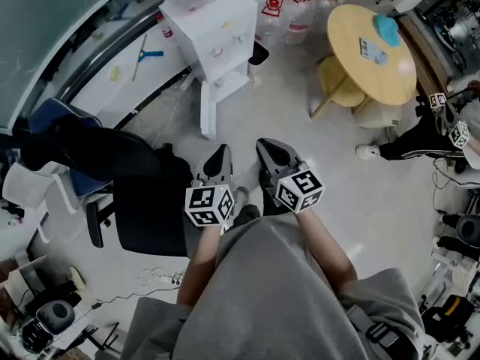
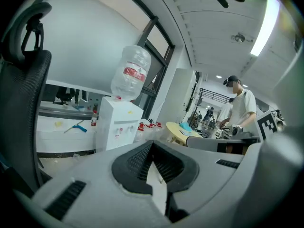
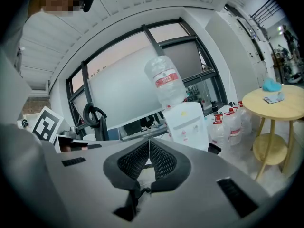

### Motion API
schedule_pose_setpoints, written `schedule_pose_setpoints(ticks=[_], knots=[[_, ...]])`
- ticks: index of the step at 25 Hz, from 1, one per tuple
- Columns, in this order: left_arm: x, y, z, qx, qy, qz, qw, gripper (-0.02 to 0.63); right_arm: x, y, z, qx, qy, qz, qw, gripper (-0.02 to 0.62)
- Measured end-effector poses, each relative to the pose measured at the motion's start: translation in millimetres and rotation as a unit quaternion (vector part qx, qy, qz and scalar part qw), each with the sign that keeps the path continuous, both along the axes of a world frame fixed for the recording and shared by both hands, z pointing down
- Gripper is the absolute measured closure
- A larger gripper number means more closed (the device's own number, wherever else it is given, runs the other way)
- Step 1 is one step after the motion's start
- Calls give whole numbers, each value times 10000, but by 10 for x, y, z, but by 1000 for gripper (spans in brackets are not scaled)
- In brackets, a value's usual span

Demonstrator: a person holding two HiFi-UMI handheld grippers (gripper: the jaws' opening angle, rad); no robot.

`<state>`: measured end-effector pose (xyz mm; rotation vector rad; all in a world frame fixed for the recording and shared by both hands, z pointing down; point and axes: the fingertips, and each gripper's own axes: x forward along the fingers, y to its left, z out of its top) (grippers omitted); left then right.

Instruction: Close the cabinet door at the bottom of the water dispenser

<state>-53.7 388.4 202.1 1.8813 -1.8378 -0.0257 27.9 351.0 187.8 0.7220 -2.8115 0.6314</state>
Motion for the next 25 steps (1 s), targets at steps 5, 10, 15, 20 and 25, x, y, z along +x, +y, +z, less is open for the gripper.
schedule_pose_setpoints(ticks=[5, 10, 15, 20, 25], knots=[[-145, -339, 128, -185, 19, -117, 9998, 596, -140, -420, 100, -126, -18, -80, 9999, 584], [-236, -807, 238, -383, 8, -213, 9990, 596, -274, -925, 204, -267, -13, -240, 9994, 584], [-172, -1360, 371, -631, -5, -251, 9977, 597, -250, -1483, 372, -514, 9, -303, 9982, 584], [-186, -1777, 466, -886, -50, -320, 9955, 596, -299, -1898, 570, -841, -20, -382, 9957, 584], [-284, -2027, 637, -1143, -200, -354, 9926, 597, -450, -2124, 791, -1057, -39, -516, 9931, 584]])
